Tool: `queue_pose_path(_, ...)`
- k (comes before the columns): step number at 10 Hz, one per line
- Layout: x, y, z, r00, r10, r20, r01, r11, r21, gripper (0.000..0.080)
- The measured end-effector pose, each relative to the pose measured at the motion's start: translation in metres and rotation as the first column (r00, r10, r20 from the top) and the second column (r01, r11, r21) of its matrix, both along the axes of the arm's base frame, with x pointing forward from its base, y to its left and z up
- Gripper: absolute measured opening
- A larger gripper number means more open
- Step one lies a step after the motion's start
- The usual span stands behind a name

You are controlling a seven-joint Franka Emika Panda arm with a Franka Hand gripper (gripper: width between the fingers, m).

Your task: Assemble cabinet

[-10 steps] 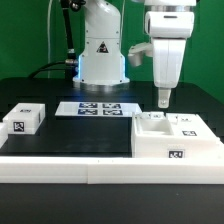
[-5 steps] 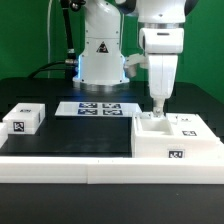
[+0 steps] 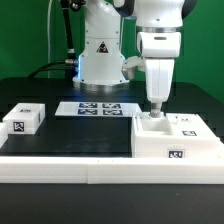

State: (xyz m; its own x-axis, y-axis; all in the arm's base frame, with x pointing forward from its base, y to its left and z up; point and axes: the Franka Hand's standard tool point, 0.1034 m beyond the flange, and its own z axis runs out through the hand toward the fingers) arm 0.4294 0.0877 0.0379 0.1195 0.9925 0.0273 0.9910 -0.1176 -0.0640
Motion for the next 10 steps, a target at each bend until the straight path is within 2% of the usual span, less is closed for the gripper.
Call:
queue_pose_path(2, -0.004, 0.008, -0.007, 0.999, 0.015, 0.034, -0.016, 1.0, 0.025, 0.0797)
queue_pose_path(5, -0.012, 0.007, -0.015, 1.0, 0.011, 0.023, -0.012, 0.999, 0.029, 0.0797)
queue_pose_path(8, -0.012, 0.007, -0.018, 1.0, 0.008, 0.021, -0.008, 0.999, 0.032, 0.0797)
queue_pose_path(9, -0.012, 0.007, -0.018, 1.0, 0.008, 0.021, -0.008, 0.999, 0.032, 0.0703)
queue_pose_path(10, -0.013, 0.007, -0.018, 1.0, 0.008, 0.02, -0.008, 0.999, 0.032, 0.0703)
